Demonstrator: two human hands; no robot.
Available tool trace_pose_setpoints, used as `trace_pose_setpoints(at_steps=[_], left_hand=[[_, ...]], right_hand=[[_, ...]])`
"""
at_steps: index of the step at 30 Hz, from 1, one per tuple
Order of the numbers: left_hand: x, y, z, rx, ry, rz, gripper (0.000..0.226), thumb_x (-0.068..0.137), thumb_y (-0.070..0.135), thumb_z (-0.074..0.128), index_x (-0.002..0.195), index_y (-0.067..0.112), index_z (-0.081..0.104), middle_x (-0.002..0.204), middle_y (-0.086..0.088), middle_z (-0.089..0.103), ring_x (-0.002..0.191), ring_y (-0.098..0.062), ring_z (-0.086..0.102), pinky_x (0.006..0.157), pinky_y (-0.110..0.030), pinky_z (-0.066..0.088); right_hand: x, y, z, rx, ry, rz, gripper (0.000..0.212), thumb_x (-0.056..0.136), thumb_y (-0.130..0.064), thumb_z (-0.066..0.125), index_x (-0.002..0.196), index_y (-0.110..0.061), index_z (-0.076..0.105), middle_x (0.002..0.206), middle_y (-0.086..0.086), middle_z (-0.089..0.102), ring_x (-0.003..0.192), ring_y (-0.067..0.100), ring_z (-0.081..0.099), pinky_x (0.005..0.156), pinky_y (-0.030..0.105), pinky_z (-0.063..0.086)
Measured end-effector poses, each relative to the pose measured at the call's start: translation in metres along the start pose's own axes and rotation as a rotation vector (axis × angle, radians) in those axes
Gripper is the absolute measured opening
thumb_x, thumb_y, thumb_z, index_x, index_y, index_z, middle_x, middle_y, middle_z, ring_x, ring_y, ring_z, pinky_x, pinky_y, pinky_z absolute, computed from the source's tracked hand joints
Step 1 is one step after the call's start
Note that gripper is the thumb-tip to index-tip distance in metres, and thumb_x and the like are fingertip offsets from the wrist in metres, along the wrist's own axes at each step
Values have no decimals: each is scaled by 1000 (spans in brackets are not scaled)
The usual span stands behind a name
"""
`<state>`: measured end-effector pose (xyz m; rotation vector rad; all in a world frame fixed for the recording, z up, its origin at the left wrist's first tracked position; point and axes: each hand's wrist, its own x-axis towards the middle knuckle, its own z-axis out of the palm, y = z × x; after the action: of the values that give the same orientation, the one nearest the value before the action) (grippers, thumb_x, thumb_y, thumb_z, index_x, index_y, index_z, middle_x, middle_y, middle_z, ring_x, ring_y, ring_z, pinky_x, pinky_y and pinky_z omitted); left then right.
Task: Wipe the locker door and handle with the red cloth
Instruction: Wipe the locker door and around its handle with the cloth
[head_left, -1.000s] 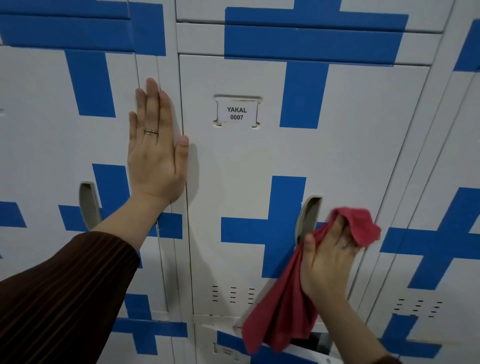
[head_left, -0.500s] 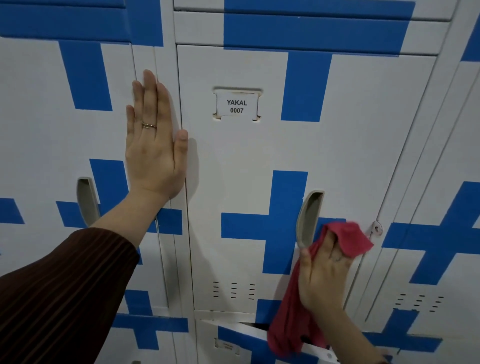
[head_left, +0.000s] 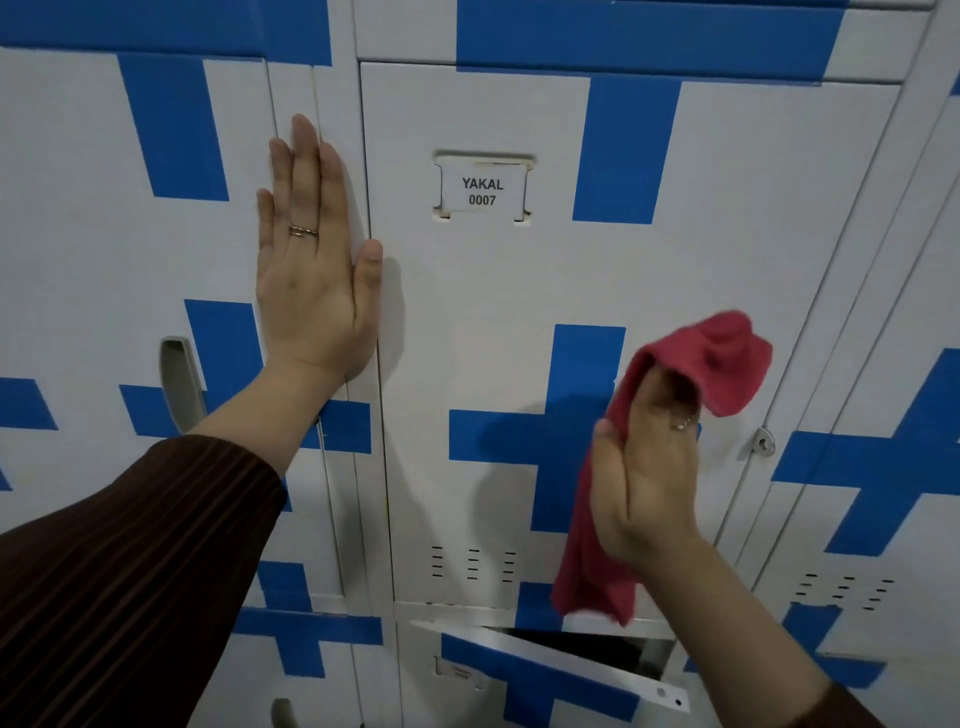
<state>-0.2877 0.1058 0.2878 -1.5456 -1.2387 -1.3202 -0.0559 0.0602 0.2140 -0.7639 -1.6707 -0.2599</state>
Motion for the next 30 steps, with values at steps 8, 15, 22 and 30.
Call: trace_pose_setpoints(at_steps=[8, 15, 22, 30], left_hand=[[0, 1, -1, -12, -1, 2, 62, 97, 33, 17, 145, -5, 13, 151, -29, 11, 141, -37, 5, 117, -39, 1], [-1, -1, 0, -25, 5, 8, 62, 96, 33, 18, 144, -6, 14, 151, -29, 12, 141, -37, 5, 117, -39, 1], [0, 0, 0, -29, 11, 11, 61, 96, 30, 19, 143, -8, 16, 150, -31, 13, 140, -39, 6, 116, -39, 0], [-1, 0, -1, -34, 13, 7, 61, 96, 32, 19, 143, -7, 16, 150, -31, 13, 140, -39, 6, 116, -38, 1]], right_hand=[[-40, -44, 56, 35, -366, 67, 75, 74, -27, 40, 137, -23, 0, 131, 1, 23, 113, 23, 30, 97, 36, 34], [-115, -9, 111, -353, -695, 88, 84, 63, -50, 74, 133, -23, 37, 127, 2, 55, 119, 26, 49, 99, 48, 24], [-111, 4, 94, -306, -674, -112, 78, 76, -30, 59, 144, -20, 22, 141, 1, 41, 133, 18, 19, 113, 38, 3], [-123, -12, 121, -320, -747, -88, 88, 44, -50, 83, 121, -28, 47, 111, -8, 65, 107, 13, 59, 101, 40, 26]])
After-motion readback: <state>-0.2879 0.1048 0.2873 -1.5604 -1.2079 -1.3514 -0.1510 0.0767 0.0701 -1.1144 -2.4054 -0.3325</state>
